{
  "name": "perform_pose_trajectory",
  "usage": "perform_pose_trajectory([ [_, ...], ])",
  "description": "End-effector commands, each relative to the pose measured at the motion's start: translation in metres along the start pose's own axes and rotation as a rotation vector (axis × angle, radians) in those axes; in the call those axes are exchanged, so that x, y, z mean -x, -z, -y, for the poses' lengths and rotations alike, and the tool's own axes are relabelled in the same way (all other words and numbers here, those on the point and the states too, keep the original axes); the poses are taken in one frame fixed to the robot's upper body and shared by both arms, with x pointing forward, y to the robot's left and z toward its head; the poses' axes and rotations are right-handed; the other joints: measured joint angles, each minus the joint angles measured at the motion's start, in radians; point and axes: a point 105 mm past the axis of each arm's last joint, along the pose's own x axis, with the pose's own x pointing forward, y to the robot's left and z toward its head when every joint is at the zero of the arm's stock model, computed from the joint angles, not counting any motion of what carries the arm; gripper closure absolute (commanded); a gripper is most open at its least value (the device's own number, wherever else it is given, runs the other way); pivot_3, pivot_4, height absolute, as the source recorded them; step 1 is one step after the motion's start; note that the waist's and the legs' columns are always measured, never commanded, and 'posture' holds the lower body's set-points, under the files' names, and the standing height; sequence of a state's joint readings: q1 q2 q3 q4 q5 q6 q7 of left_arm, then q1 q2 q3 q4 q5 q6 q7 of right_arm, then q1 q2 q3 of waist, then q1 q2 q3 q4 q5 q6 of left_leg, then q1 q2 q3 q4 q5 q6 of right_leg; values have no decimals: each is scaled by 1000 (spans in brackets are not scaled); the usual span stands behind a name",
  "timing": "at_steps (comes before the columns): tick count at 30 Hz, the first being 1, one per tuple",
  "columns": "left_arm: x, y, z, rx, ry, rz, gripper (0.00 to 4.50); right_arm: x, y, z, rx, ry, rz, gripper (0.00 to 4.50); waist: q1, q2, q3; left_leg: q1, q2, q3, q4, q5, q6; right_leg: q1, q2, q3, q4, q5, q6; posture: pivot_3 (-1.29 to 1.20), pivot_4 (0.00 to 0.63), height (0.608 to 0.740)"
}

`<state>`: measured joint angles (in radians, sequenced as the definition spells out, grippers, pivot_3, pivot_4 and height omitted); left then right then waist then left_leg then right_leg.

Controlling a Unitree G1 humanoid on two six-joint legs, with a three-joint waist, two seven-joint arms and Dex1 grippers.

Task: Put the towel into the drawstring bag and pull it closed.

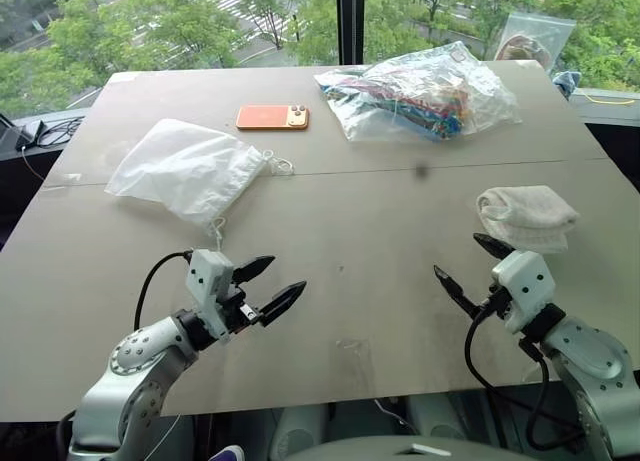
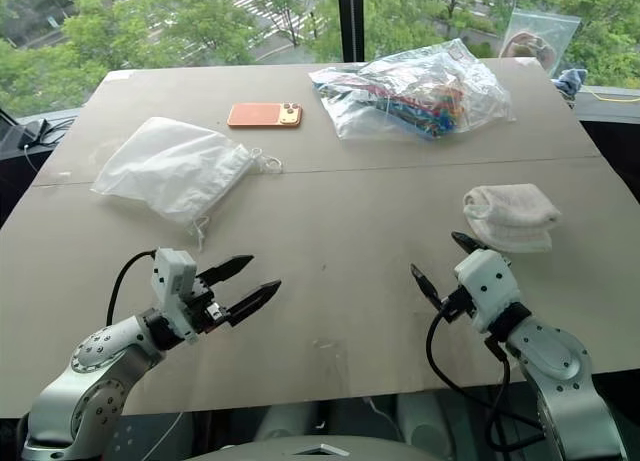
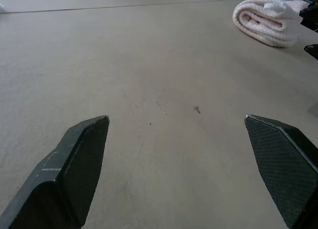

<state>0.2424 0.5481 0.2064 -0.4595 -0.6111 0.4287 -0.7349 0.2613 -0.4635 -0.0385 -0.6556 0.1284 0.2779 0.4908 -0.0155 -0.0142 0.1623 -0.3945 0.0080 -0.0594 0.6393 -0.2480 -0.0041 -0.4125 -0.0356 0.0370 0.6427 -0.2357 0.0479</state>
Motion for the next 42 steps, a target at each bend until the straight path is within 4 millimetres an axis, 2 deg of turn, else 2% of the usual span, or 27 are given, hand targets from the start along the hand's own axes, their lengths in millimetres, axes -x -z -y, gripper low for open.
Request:
perform_pose_trajectory([
  [1, -8, -24, -18, -128, -186, 50, 0, -1, -20, -4, 43, -39, 83, 53, 1, 0, 0, 0, 0, 0, 0, 0, 0, 0, 0, 0, 0, 0, 0, 0, 150, 740],
  [3, -20, -47, -46, -277, -470, 75, 0, -4, -32, -14, 100, -114, 146, 53, 9, -1, 2, 0, -1, 0, 0, 0, 0, 0, 0, 0, 0, 0, 0, 0, 150, 740],
  [4, -24, -55, -52, -327, -545, 72, 0, -4, -35, -19, 111, -147, 163, 53, 11, -2, 2, -1, -1, -3, 3, 0, 0, 1, 0, -3, 0, 1, 2, 0, 150, 740],
  [7, -34, -63, -56, -564, -634, -23, 0, -3, -36, -25, 122, -192, 176, 53, 6, -3, 2, 0, -1, -5, 5, 0, 0, 4, 0, -5, 1, 1, 2, 0, 150, 740],
  [10, -42, -66, -62, -723, -704, -99, 0, 0, -36, -28, 118, -212, 173, 53, 1, -3, 2, 0, -2, -3, 5, 0, 0, 4, 0, -2, 1, 2, 1, 0, 150, 740],
  [15, -54, -66, -90, -915, -852, -256, 0, 0, -33, -27, 117, -192, 161, 53, 5, -3, 2, -1, -2, -5, 5, 0, 0, 4, 0, -4, 1, 2, 1, 0, 150, 740],
  [27, -92, -68, -147, -1041, -959, -413, 0, 0, -28, -25, 125, -156, 138, 53, 5, -3, 2, -2, -2, -6, 8, 0, 0, 4, 0, -6, 2, 2, 1, 0, 150, 740],
  [30, -98, -69, -159, -1053, -956, -431, 806, -1, -27, -26, 122, -146, 134, 0, 4, -3, 2, -2, -2, -6, 9, 0, 0, 4, 0, -6, 4, 2, 1, 0, 150, 740],
  [32, -99, -70, -164, -1045, -956, -425, 1576, -1, -27, -27, 124, -142, 131, 0, 1, -3, 2, -2, -2, -6, 9, 0, 0, 4, 0, -6, 5, 2, 1, 0, 150, 740],
  [35, -98, -73, -167, -1010, -946, -390, 3048, -2, -26, -26, 125, -133, 127, 0, 3, -3, 2, -2, -2, -6, 9, 0, 0, 3, 0, -6, 5, 2, 1, 0, 150, 740],
  [36, -97, -76, -166, -984, -928, -356, 3668, -2, -26, -25, 128, -127, 124, 0, 4, -3, 2, -2, -2, -6, 9, 0, 0, 3, -1, -6, 6, 2, 1, 0, 150, 740],
  [37, -96, -78, -164, -949, -900, -326, 3919, -2, -25, -25, 131, -122, 121, 0, 5, -3, 2, -2, -3, -6, 10, 0, 0, 3, -1, -6, 7, 2, 1, 0, 150, 740],
  [38, -94, -81, -160, -837, -835, -275, 4342, -2, -25, -24, 131, -115, 118, 0, 4, -3, 2, -2, -3, -6, 10, 0, 0, 3, -1, -6, 8, 2, 1, 0, 150, 740],
  [39, -93, -84, -155, -764, -784, -236, 4342, -1, -25, -23, 135, -108, 115, 0, 3, -3, 2, -2, -3, -6, 10, 0, 0, 3, -1, -6, 9, 2, 1, 0, 150, 740],
  [42, -79, -77, -127, -280, -413, -195, 4342, -1, -25, -20, 127, -90, 115, 0, -1, -3, 2, -3, -3, -4, 11, 0, -1, 0, -2, -5, 12, 2, 1, 0, 150, 740],
])
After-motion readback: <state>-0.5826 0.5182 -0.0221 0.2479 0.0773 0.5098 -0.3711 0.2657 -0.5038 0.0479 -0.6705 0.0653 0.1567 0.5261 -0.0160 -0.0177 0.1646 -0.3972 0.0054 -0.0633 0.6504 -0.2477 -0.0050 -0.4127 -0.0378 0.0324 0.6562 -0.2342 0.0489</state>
